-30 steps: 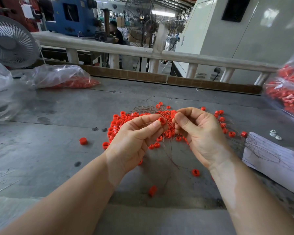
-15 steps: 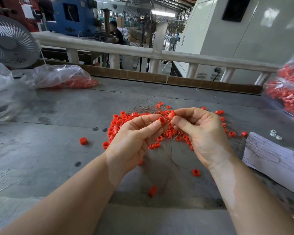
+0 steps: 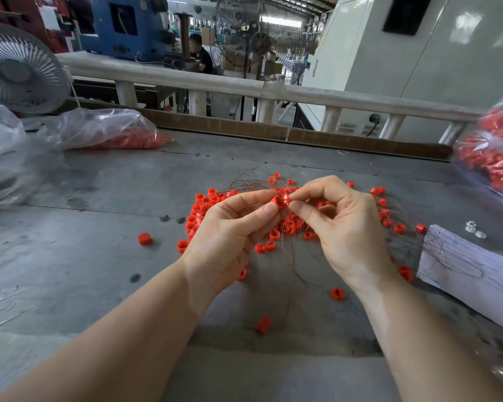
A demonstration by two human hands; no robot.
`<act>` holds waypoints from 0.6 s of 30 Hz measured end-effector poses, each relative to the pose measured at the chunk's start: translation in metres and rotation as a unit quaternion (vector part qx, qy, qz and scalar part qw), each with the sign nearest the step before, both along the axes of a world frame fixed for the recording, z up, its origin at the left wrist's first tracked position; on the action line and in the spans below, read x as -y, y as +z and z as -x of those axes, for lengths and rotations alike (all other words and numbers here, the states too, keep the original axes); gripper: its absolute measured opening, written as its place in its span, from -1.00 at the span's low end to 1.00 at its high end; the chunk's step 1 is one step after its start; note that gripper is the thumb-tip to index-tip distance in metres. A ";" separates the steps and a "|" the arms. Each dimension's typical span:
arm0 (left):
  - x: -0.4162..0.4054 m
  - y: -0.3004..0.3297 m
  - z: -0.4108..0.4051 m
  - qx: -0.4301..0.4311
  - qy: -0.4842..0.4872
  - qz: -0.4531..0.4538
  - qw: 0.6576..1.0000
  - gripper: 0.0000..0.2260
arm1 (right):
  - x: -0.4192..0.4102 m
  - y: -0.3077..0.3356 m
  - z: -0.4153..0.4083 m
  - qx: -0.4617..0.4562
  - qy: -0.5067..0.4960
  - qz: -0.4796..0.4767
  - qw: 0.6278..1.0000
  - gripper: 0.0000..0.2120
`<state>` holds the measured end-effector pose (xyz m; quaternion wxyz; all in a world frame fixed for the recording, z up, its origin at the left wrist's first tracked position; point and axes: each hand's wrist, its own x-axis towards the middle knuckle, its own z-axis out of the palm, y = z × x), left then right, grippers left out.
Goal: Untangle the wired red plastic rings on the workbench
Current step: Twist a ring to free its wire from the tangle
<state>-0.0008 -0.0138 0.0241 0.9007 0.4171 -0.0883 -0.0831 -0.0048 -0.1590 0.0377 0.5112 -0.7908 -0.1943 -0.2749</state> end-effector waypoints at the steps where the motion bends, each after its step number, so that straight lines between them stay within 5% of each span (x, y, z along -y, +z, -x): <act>1: 0.000 0.000 0.000 0.004 -0.002 -0.001 1.000 -0.85 | -0.001 0.001 0.001 0.012 -0.003 0.011 1.000 -0.77; 18: 0.002 -0.003 -0.001 0.029 0.033 -0.030 0.999 -0.84 | -0.003 -0.002 0.002 0.073 -0.028 0.079 0.994 -0.93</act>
